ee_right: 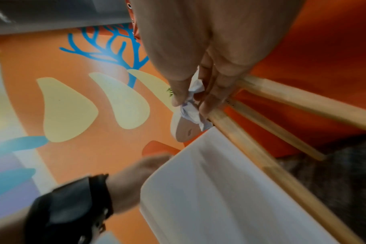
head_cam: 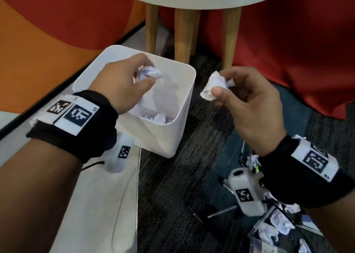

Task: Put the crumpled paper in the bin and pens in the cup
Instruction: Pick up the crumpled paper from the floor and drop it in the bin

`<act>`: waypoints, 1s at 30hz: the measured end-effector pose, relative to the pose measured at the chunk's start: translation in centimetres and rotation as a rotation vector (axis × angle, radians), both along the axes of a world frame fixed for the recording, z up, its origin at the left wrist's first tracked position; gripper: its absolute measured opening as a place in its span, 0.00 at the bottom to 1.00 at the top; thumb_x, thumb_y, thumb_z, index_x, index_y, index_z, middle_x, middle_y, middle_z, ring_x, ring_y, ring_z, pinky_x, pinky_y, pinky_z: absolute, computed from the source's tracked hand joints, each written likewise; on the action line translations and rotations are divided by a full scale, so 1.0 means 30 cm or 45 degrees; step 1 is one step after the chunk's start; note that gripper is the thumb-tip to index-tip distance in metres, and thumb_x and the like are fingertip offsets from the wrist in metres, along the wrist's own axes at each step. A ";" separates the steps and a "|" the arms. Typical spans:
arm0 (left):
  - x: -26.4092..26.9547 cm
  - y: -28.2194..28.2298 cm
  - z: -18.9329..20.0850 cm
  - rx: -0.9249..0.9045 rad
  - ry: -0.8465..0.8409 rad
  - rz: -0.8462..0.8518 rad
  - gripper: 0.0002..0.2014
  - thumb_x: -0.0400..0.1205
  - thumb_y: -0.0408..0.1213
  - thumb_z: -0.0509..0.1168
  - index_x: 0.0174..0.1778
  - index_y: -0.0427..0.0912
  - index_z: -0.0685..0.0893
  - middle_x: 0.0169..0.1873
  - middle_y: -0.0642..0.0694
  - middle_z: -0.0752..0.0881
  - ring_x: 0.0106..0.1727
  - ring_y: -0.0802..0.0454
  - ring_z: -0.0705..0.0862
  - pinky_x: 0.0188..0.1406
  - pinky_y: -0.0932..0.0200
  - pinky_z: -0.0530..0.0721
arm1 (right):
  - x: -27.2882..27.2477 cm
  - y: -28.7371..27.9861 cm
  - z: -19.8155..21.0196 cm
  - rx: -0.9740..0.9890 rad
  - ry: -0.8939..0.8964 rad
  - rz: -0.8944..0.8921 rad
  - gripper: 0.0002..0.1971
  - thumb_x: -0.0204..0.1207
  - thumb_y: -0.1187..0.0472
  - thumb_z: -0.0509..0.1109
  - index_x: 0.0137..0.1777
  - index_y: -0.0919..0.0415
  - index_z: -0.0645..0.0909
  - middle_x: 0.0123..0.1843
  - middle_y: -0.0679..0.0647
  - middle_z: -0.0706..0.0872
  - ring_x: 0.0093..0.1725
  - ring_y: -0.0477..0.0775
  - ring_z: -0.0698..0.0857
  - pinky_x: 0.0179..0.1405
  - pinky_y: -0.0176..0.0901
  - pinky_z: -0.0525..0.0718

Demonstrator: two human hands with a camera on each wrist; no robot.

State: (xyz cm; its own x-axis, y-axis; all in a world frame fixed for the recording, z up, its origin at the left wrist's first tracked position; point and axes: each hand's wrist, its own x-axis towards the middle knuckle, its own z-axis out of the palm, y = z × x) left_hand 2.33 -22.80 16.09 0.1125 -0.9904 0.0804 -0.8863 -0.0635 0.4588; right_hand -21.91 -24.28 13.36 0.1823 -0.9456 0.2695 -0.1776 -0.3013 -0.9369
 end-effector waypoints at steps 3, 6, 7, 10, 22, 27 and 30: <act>0.053 0.010 -0.058 0.271 -0.076 0.052 0.10 0.79 0.47 0.68 0.56 0.59 0.83 0.48 0.53 0.85 0.46 0.48 0.82 0.50 0.56 0.76 | 0.068 -0.020 0.025 -0.072 0.030 0.047 0.13 0.73 0.64 0.77 0.55 0.54 0.81 0.49 0.47 0.86 0.43 0.47 0.87 0.48 0.42 0.87; 0.066 0.004 -0.054 0.282 -0.052 0.085 0.13 0.78 0.47 0.69 0.58 0.61 0.82 0.50 0.56 0.84 0.48 0.50 0.82 0.50 0.55 0.79 | 0.142 -0.031 0.039 -0.131 0.080 0.106 0.12 0.73 0.63 0.77 0.53 0.51 0.81 0.51 0.43 0.86 0.44 0.40 0.84 0.47 0.36 0.83; 0.065 0.002 -0.051 0.279 -0.040 0.088 0.13 0.78 0.47 0.69 0.59 0.61 0.82 0.50 0.56 0.84 0.48 0.50 0.82 0.49 0.55 0.80 | 0.162 -0.033 0.041 -0.174 0.135 0.117 0.12 0.73 0.62 0.77 0.54 0.51 0.82 0.51 0.42 0.86 0.46 0.40 0.84 0.49 0.36 0.82; 0.059 -0.002 -0.059 0.289 -0.017 0.099 0.13 0.78 0.45 0.69 0.57 0.60 0.82 0.48 0.56 0.84 0.48 0.50 0.83 0.46 0.55 0.82 | 0.207 -0.030 0.043 -0.262 0.315 0.120 0.11 0.73 0.56 0.76 0.54 0.49 0.83 0.47 0.37 0.84 0.52 0.45 0.82 0.57 0.43 0.80; -0.076 0.046 0.079 -0.080 0.015 -0.081 0.09 0.79 0.44 0.65 0.55 0.56 0.84 0.48 0.54 0.86 0.48 0.49 0.84 0.53 0.50 0.82 | 0.021 -0.011 -0.083 -0.095 0.483 -0.184 0.09 0.79 0.40 0.61 0.51 0.37 0.81 0.54 0.41 0.82 0.59 0.47 0.78 0.63 0.46 0.74; -0.292 0.099 0.098 -0.160 0.211 -0.345 0.21 0.74 0.55 0.56 0.58 0.52 0.83 0.50 0.57 0.83 0.57 0.51 0.83 0.61 0.44 0.80 | -0.264 0.072 -0.226 0.209 0.549 -0.256 0.07 0.83 0.50 0.65 0.46 0.49 0.83 0.40 0.43 0.85 0.43 0.41 0.82 0.47 0.39 0.80; -0.448 0.143 0.039 -0.053 0.241 -0.583 0.15 0.76 0.48 0.60 0.56 0.53 0.84 0.43 0.56 0.86 0.47 0.54 0.83 0.51 0.51 0.81 | -0.420 0.156 -0.323 0.420 0.754 -0.220 0.10 0.82 0.49 0.66 0.43 0.52 0.84 0.38 0.50 0.89 0.41 0.49 0.85 0.47 0.47 0.83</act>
State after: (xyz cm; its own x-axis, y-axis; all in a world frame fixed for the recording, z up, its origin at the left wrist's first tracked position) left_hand -11.10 -18.51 17.25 -0.3169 -0.9379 0.1411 -0.7199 0.3347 0.6080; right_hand -34.49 -19.59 3.67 0.0491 -0.9896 -0.1350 -0.7061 0.0612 -0.7055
